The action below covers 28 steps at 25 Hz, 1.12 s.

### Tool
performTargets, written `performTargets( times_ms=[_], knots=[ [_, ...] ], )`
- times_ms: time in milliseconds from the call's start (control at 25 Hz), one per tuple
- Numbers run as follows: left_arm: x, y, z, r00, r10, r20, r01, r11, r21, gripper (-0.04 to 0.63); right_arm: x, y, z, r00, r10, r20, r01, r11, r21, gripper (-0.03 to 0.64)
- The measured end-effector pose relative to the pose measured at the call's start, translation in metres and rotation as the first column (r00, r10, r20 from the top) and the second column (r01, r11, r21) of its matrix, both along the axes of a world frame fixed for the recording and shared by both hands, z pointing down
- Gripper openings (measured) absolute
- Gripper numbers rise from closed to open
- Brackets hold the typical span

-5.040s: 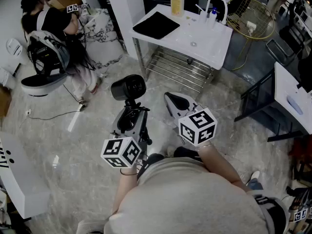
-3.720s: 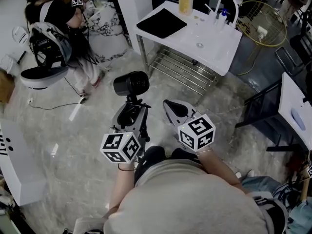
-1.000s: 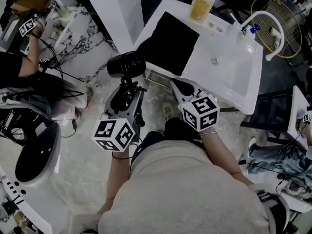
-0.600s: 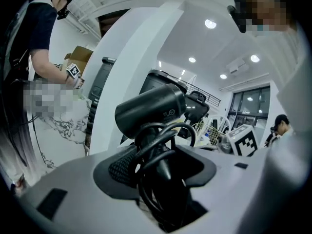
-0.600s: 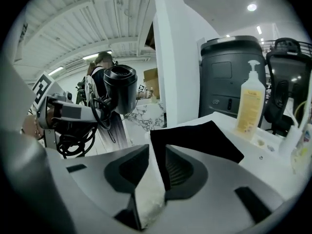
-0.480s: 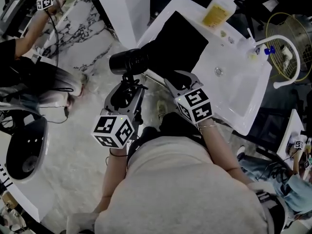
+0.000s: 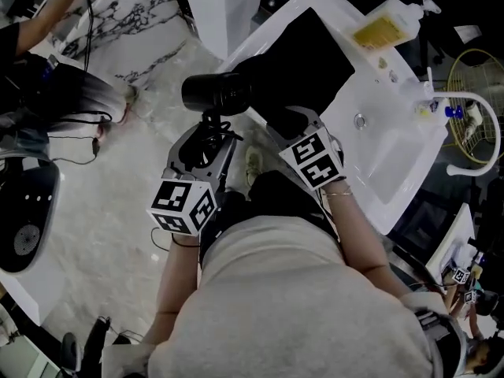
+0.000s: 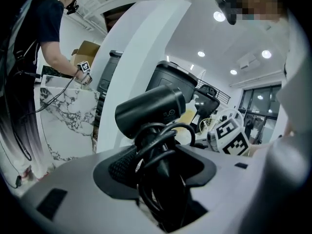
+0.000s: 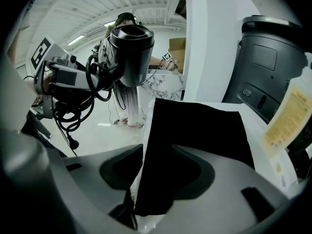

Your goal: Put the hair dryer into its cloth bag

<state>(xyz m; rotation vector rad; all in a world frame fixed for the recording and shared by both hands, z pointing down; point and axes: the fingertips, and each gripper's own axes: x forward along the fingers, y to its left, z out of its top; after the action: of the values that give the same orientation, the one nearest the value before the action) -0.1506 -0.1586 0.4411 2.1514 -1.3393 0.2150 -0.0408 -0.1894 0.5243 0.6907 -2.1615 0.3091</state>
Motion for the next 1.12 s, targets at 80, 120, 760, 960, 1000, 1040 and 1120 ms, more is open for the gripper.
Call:
performTargets(
  times_ms=[80,120,760,960,1000,1040,1120],
  knots=[
    [-0.001,0.003,0.006,1.0,-0.009,0.01,0.009,1.0,-0.008,0.242,0.002,0.002,0.006,1.0,-0.02,-0.013,0.02,1.0,-0.019,0.159],
    [-0.001,0.004,0.008,1.0,-0.015,0.011,0.015,1.0,-0.01,0.242,0.002,0.002,0.007,1.0,-0.027,-0.01,0.026,0.999,-0.026,0.141],
    [0.005,0.014,0.011,0.999,-0.03,0.031,0.031,0.999,-0.016,0.242,0.013,-0.009,-0.015,0.956,0.132,0.262,-0.087,0.981,-0.176,0.015],
    [0.013,0.017,0.012,0.998,0.005,0.067,-0.004,1.0,-0.006,0.242,0.025,-0.019,-0.03,0.925,0.183,0.332,-0.134,0.977,-0.166,0.012],
    [0.015,0.018,0.012,0.996,0.02,0.082,-0.02,1.0,-0.005,0.242,0.026,-0.022,-0.035,0.918,0.191,0.348,-0.142,0.977,-0.162,0.012],
    [0.017,0.019,0.013,0.994,0.038,0.1,-0.038,0.999,-0.005,0.242,0.028,-0.024,-0.039,0.91,0.198,0.364,-0.149,0.976,-0.159,0.012],
    [0.024,0.021,0.014,0.987,0.075,0.143,-0.075,0.997,-0.001,0.242,0.032,-0.027,-0.047,0.894,0.214,0.393,-0.168,0.975,-0.148,0.012]
  ],
)
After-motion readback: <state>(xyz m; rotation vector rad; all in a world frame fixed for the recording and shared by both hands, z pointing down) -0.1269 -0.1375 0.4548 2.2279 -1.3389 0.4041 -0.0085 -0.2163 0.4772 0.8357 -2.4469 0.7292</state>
